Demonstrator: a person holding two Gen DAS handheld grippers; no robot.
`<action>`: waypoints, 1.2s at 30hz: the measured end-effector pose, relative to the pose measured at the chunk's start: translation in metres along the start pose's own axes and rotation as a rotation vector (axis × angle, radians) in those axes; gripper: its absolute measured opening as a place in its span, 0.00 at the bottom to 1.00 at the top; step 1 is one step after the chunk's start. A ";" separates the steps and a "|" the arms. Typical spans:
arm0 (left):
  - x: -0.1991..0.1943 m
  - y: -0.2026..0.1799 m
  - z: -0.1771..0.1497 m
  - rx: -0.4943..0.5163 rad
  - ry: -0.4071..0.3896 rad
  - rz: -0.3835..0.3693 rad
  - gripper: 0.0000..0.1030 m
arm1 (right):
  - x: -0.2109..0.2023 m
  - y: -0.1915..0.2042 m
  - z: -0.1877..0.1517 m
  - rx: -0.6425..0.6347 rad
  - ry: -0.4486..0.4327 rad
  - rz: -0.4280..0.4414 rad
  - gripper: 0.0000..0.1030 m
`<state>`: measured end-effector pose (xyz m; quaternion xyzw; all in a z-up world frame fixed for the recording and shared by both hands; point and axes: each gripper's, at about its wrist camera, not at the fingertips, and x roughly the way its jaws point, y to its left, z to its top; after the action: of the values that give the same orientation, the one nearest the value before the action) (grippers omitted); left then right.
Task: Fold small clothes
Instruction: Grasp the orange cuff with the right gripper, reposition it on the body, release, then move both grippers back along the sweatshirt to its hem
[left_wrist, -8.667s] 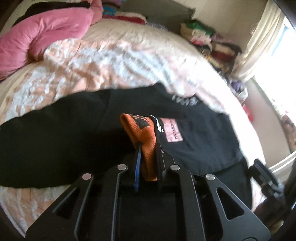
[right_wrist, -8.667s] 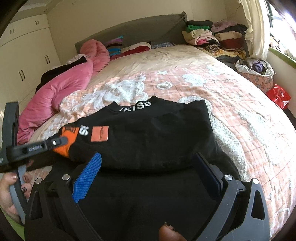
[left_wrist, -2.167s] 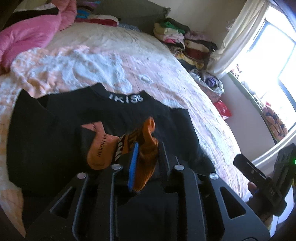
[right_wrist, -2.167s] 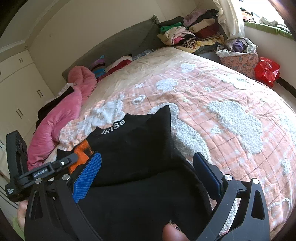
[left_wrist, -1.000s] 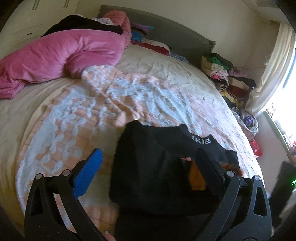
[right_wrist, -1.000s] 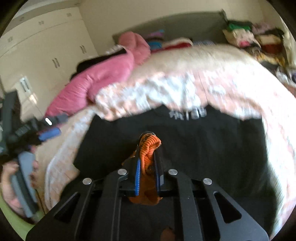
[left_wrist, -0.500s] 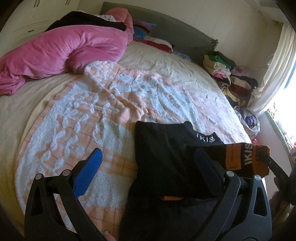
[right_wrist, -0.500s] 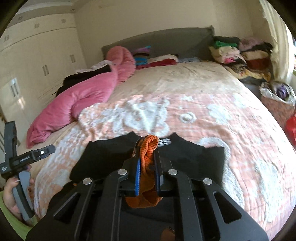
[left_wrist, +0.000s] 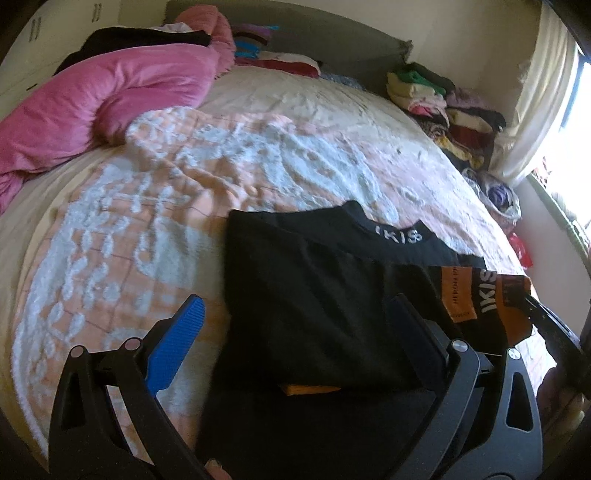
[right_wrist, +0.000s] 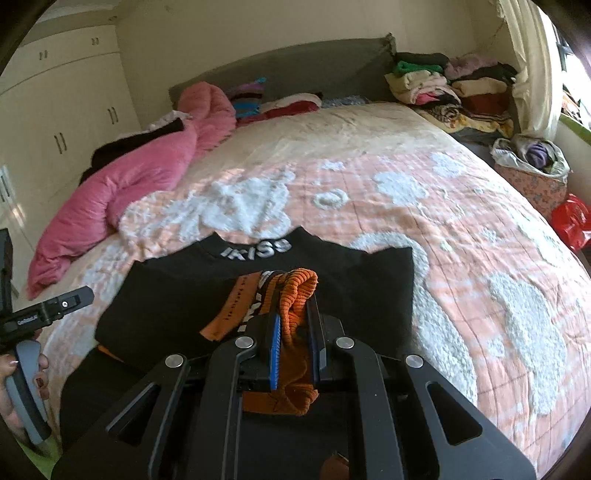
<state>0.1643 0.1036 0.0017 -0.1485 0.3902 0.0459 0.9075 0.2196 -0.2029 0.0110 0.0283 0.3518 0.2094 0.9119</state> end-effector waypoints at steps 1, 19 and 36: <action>0.003 -0.003 0.000 0.007 0.003 -0.002 0.91 | 0.002 -0.001 -0.001 0.001 0.005 -0.003 0.11; 0.036 -0.035 -0.012 0.096 0.077 -0.022 0.91 | 0.009 -0.011 -0.005 0.021 0.028 -0.075 0.22; 0.053 -0.020 -0.025 0.087 0.156 -0.057 0.46 | 0.019 0.040 -0.024 -0.113 0.155 0.159 0.38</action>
<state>0.1877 0.0751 -0.0476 -0.1231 0.4570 -0.0088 0.8809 0.2024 -0.1606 -0.0109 -0.0115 0.4057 0.3021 0.8626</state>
